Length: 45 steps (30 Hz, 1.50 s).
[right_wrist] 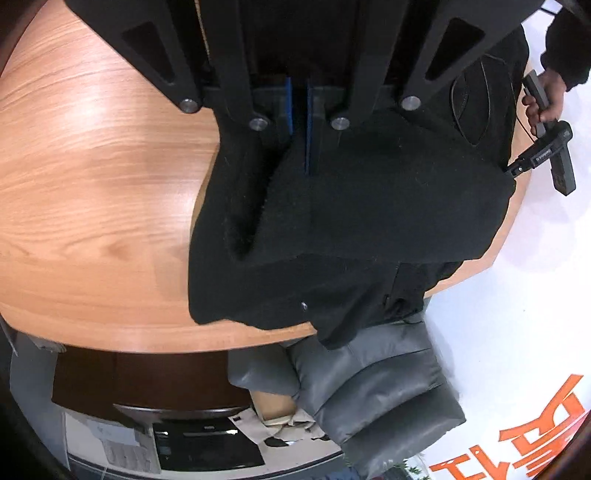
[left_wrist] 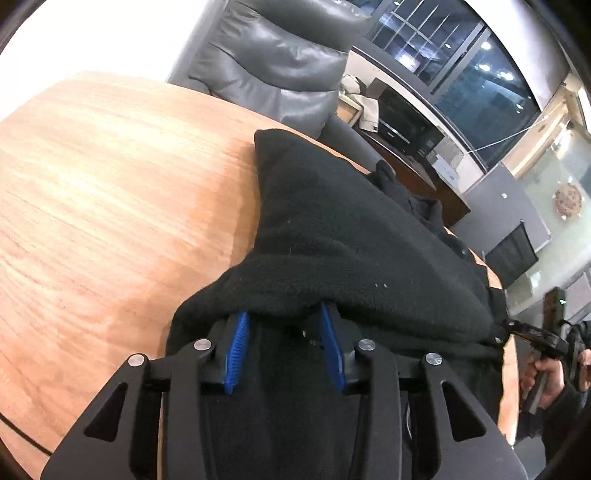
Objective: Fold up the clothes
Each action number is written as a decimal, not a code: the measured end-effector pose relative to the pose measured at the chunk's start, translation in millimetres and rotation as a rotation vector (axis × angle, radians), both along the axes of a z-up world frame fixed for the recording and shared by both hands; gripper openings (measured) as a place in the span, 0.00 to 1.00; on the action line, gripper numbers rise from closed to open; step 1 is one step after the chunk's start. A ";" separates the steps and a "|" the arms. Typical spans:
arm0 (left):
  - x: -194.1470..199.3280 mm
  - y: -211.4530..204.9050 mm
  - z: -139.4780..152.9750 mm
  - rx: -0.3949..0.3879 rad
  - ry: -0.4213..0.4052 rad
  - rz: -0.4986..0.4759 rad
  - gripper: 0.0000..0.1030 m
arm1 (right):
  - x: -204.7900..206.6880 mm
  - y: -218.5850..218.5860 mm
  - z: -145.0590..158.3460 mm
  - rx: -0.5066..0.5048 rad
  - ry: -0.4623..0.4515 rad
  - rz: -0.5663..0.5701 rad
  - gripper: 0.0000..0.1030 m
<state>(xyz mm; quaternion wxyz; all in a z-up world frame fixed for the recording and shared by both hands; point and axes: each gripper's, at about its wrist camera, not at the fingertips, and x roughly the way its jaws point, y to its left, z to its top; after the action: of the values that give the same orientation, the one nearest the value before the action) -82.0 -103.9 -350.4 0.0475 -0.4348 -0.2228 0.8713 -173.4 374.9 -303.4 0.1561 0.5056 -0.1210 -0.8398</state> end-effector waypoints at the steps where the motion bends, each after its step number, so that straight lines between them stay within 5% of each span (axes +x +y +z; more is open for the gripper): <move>1: 3.9 0.1 3.4 0.000 0.001 -0.016 0.42 | -2.5 -1.6 -2.3 0.026 -0.030 0.012 0.16; 5: 20.7 16.7 51.8 -0.051 0.133 -0.134 0.62 | 5.1 2.4 31.4 0.147 0.044 0.032 0.26; 8: 22.6 41.4 98.4 -0.065 0.281 -0.268 0.77 | 14.4 9.0 73.3 0.159 0.174 0.002 0.67; 9: 16.2 51.7 109.1 -0.062 0.320 -0.308 0.85 | 17.0 8.0 85.3 0.155 0.213 0.001 0.72; 12: -25.3 83.7 108.1 -0.091 0.332 -0.404 0.89 | 5.3 -19.0 82.8 0.131 0.243 0.067 0.72; 14: -57.6 90.7 84.1 -0.147 0.278 -0.385 0.89 | -4.6 -39.1 77.0 0.114 0.254 0.117 0.72; 17: -103.5 73.5 21.9 -0.159 0.080 -0.283 0.72 | -19.1 -65.4 60.8 0.104 0.252 0.182 0.72; 19: -105.4 59.5 -9.1 -0.146 0.009 -0.271 0.56 | -26.1 -61.0 22.2 0.112 0.162 0.164 0.72; 21: -101.8 60.4 -3.5 -0.163 0.029 -0.283 0.55 | -27.5 -50.9 -14.4 0.109 0.081 0.133 0.66; 25: -94.5 62.0 7.6 -0.196 0.070 -0.309 0.42 | -12.3 -54.6 -34.6 0.218 0.173 0.196 0.55; 29: -87.2 63.7 18.8 -0.229 0.110 -0.334 0.52 | -17.1 -64.0 -20.4 0.312 0.208 0.198 0.55; 31: -83.8 65.0 25.0 -0.245 0.133 -0.349 0.79 | -17.2 -64.0 7.3 0.275 0.300 0.187 0.60; 33: -86.0 75.6 43.5 -0.246 0.207 -0.408 0.85 | -26.7 -64.3 25.2 0.206 0.357 0.173 0.82; 38: -133.8 83.3 4.1 -0.296 0.065 -0.406 0.84 | -71.5 -50.7 -28.4 0.194 0.193 0.104 0.78; 41: -134.6 73.7 -17.2 -0.298 0.039 -0.411 0.79 | -63.6 -32.1 -42.9 0.178 0.218 0.038 0.67; 45: -127.7 69.4 -10.3 -0.298 0.044 -0.400 0.79 | -51.4 -33.7 -33.7 0.269 0.222 0.035 0.67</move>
<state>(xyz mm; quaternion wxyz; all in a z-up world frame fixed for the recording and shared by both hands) -209.7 -34.4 -360.7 0.1591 -0.4533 -0.0002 0.8771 -224.7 341.3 -337.0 0.1141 0.4283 0.0196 -0.8962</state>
